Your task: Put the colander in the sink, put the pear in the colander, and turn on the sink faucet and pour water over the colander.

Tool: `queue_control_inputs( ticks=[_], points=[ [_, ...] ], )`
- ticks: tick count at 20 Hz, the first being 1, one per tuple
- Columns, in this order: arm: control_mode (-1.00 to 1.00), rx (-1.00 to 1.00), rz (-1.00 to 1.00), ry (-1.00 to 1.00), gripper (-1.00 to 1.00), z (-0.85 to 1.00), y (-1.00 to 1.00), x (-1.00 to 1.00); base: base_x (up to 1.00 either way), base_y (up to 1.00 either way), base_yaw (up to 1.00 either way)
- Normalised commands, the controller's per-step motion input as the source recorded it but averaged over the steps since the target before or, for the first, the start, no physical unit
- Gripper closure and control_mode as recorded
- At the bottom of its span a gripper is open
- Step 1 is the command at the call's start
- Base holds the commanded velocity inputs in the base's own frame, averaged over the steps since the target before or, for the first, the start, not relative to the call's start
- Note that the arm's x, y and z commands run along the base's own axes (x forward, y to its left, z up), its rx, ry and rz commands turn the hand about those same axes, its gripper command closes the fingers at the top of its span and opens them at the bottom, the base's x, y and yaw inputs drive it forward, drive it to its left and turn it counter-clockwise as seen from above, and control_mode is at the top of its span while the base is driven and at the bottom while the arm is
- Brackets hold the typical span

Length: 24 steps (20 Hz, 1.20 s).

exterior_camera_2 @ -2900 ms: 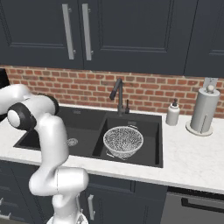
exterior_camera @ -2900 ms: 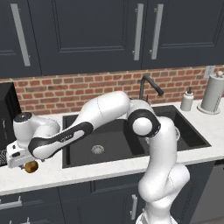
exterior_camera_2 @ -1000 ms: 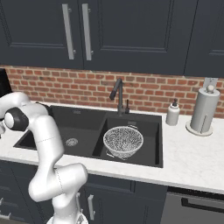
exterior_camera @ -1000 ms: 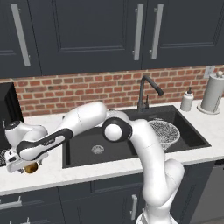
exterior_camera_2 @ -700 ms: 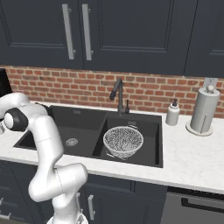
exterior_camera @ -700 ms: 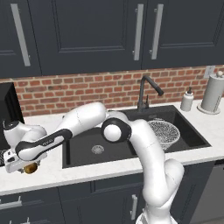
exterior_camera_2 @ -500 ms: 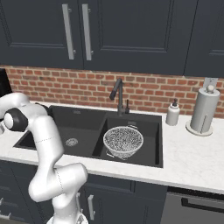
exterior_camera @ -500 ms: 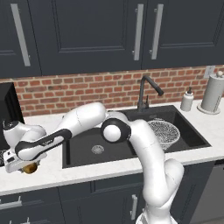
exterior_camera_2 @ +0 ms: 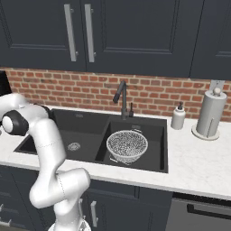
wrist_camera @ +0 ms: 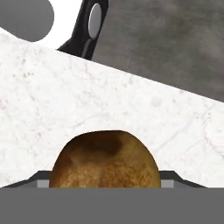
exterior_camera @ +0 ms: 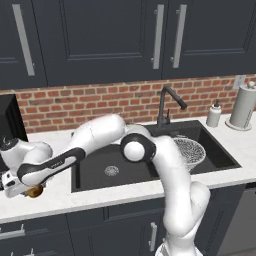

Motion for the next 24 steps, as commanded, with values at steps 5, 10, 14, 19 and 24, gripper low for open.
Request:
queue_control_inputs(
  ticks=[5,10,14,19,24],
  points=[
    [-1.0,0.16,-0.22,-0.16,1.0,0.79,-0.3,-0.3,0.0,0.0,0.0],
    [-1.0,0.19,-0.51,-0.07,1.0,0.79,-0.14,-0.22,0.0,0.0,0.0],
    [-1.0,0.23,-0.64,0.0,1.0,0.65,-0.06,-0.11,0.0,0.0,0.0],
    [-1.0,0.24,-0.69,0.0,1.0,0.53,-0.09,-0.18,0.0,0.0,0.0],
    [-1.0,0.21,-0.69,-0.01,1.0,0.38,-0.16,-0.25,0.0,0.0,0.0]
  ],
)
